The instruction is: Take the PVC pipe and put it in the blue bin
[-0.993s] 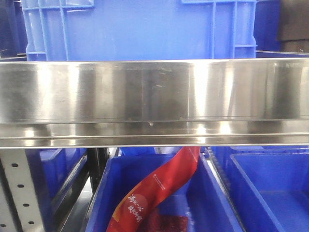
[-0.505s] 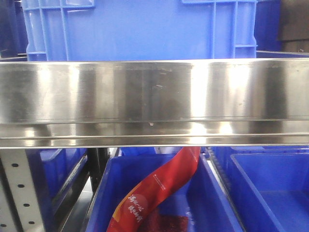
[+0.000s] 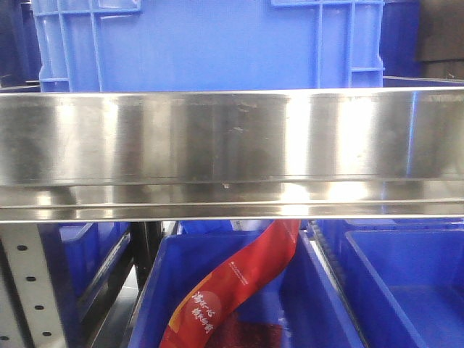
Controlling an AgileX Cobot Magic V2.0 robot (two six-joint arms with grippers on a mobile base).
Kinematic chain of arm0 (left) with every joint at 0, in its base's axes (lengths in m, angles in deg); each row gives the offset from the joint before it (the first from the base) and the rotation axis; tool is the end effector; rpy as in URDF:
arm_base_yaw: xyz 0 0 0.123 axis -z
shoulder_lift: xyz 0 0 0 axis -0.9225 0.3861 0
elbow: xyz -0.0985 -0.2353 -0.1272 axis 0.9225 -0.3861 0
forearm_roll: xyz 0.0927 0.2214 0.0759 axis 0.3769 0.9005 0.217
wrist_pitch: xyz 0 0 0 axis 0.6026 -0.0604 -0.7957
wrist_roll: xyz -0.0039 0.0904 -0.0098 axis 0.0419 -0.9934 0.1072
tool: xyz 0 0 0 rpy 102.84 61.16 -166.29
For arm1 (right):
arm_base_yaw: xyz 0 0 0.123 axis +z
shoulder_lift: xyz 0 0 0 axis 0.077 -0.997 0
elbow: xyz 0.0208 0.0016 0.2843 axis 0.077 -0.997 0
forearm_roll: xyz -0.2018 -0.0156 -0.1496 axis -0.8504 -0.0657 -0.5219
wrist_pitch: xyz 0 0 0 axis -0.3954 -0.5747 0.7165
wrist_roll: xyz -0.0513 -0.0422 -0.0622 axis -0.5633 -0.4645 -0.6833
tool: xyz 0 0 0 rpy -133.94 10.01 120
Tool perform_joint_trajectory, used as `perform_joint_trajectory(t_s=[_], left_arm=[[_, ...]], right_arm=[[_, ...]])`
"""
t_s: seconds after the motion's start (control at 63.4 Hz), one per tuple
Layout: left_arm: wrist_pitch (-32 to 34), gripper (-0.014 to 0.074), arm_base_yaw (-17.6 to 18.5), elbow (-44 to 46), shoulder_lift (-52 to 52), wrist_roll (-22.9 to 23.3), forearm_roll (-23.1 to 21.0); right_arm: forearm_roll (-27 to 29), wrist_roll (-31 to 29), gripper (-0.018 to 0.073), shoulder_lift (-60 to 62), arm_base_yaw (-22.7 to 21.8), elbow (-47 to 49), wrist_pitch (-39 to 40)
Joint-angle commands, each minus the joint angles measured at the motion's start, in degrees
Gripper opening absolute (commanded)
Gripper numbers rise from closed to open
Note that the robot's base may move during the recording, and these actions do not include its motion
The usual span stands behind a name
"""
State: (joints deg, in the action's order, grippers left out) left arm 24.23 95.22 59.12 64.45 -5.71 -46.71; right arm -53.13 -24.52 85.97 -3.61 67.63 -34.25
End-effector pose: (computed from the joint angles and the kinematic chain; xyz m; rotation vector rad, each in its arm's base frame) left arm 0.0999 -0.0512 0.3519 0.2155 1.5750 -0.5251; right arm 0.0567 0.0013 0.2090 0.0436 1.5567 0.0746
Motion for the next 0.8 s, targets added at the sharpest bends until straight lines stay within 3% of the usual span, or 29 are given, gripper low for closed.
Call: perform_joint_trajectory(t_s=[0.0, 0.788], left_arm=[[1.57, -0.0111, 0.41, -0.01, -0.31, 0.30, -0.06], [2.17, -0.0111, 0.41, -0.01, -0.31, 0.30, -0.06]], right_arm=[[-0.57, -0.31, -0.0168, 0.44, -0.29, -0.51, 2.01], [-3.04, -0.31, -0.0168, 0.44, -0.29, -0.51, 2.58]])
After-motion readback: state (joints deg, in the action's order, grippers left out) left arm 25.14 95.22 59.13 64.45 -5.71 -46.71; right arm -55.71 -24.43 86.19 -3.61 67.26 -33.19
